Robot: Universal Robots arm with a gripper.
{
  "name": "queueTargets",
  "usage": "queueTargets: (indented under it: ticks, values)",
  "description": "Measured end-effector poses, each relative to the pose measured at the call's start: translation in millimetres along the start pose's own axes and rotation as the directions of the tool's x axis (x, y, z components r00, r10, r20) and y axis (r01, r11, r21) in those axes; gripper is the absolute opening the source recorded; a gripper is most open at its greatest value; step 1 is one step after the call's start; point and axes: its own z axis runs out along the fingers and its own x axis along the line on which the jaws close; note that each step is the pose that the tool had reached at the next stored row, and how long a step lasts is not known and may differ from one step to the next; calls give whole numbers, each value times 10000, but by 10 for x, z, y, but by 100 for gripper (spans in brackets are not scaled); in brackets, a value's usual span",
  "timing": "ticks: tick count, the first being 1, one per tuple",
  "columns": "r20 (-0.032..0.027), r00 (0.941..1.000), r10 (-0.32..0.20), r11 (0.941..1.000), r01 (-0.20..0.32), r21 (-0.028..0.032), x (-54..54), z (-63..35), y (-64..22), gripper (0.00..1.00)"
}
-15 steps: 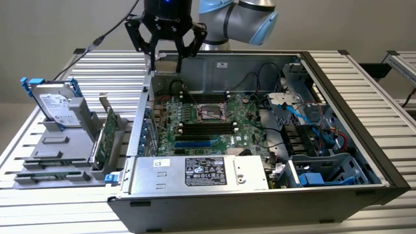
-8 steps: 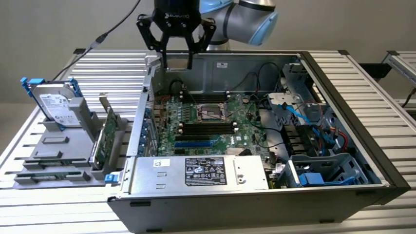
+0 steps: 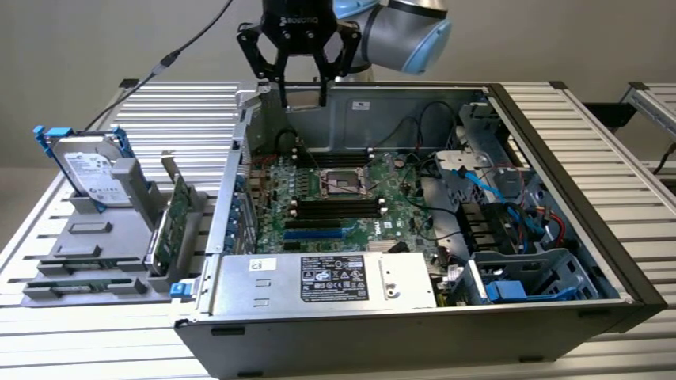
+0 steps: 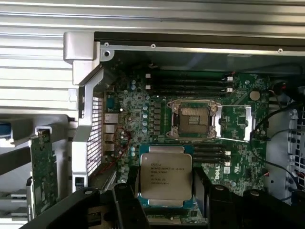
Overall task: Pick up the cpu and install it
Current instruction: 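Pick up the cpu and move it towards the insertion slot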
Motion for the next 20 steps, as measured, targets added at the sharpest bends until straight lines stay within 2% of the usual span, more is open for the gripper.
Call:
queueTargets:
  ticks: [2,4,15,20]
  values:
    - [69,10000,-4,10000,4,40,-33,11,16,55]
    - [87,10000,-4,10000,4,64,-77,31,22,55]
    - [92,10000,33,10000,-33,83,-458,231,27,55]
    - [90,9999,69,9999,-70,86,-533,322,25,55]
